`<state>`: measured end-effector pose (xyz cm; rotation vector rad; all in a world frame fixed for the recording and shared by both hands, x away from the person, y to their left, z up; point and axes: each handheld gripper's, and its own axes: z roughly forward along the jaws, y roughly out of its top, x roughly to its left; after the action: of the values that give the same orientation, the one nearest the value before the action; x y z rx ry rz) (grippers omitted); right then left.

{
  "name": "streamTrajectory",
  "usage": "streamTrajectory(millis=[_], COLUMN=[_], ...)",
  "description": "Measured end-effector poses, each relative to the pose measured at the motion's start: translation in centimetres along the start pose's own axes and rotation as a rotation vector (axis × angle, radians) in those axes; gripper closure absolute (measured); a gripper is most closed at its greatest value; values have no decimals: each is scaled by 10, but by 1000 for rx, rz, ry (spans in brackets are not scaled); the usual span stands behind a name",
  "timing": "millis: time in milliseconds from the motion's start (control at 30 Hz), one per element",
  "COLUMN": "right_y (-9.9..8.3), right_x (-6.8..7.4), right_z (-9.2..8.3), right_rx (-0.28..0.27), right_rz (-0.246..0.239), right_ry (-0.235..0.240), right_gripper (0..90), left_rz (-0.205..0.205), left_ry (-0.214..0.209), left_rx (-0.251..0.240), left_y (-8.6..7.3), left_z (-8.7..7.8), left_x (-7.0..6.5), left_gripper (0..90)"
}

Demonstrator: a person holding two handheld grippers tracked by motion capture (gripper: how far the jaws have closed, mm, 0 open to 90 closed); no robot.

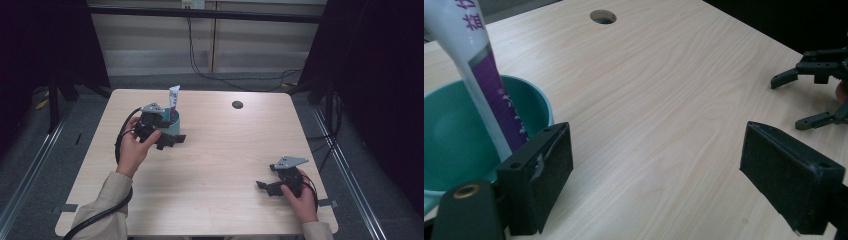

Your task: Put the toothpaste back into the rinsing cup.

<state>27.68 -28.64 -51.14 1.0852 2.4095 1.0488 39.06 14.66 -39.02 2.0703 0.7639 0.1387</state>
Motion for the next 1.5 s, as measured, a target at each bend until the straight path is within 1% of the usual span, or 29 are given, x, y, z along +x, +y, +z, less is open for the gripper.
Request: streamTrajectory(millis=[100,167,267,333,567,800,833,933,967,1000,1033,1100,1133,1167,1200,1300,1333,1500], right_y=[0,0,0,0,0,0,0,0,0,0,0,0,0,0,0,0,0,0], right_x=[0,0,0,0,0,0,0,0,0,0,0,0,0,0,0,0,0,0], right_z=[0,0,0,0,0,0,0,0,0,0,0,0,0,0,0,0,0,0], right_rx=[0,1,0,0,0,0,0,1,1,1,1,0,1,1,0,0,0,0], right_rz=[-1,0,0,0,0,0,-1,0,0,-1,-1,-1,-1,-1,-1,-1,0,0], right_ry=[0,-1,-1,0,-1,-1,0,1,1,0,0,0,0,0,0,0,0,0], right_gripper=[132,132,132,132,132,132,132,132,132,132,132,132,132,132,132,132,132,132], left_rz=[8,10,20,15,20,26,25,28,28,29,29,23,29,29,28,27,27,22], left_ry=[1,-4,-9,-9,-21,-24,-29,-32,-32,-31,-31,-34,-29,-29,-32,-34,-32,-34], left_rx=[7,4,13,12,9,25,20,30,30,32,32,39,50,50,49,54,62,65], left_y=[-2,-4,-10,-12,-20,-28,-29,-36,-36,-40,-40,-44,-47,-47,-51,-54,-58,-66], left_z=[0,1,2,3,5,7,8,11,11,13,13,14,16,16,17,18,20,22], left_x=[-1,-2,-3,-4,-6,-8,-8,-8,-8,-7,-7,-8,-8,-8,-8,-8,-8,-8], left_gripper=[134,134,134,134,134,134,133,133,134,134,134,135,136,138,138,146,149,149])
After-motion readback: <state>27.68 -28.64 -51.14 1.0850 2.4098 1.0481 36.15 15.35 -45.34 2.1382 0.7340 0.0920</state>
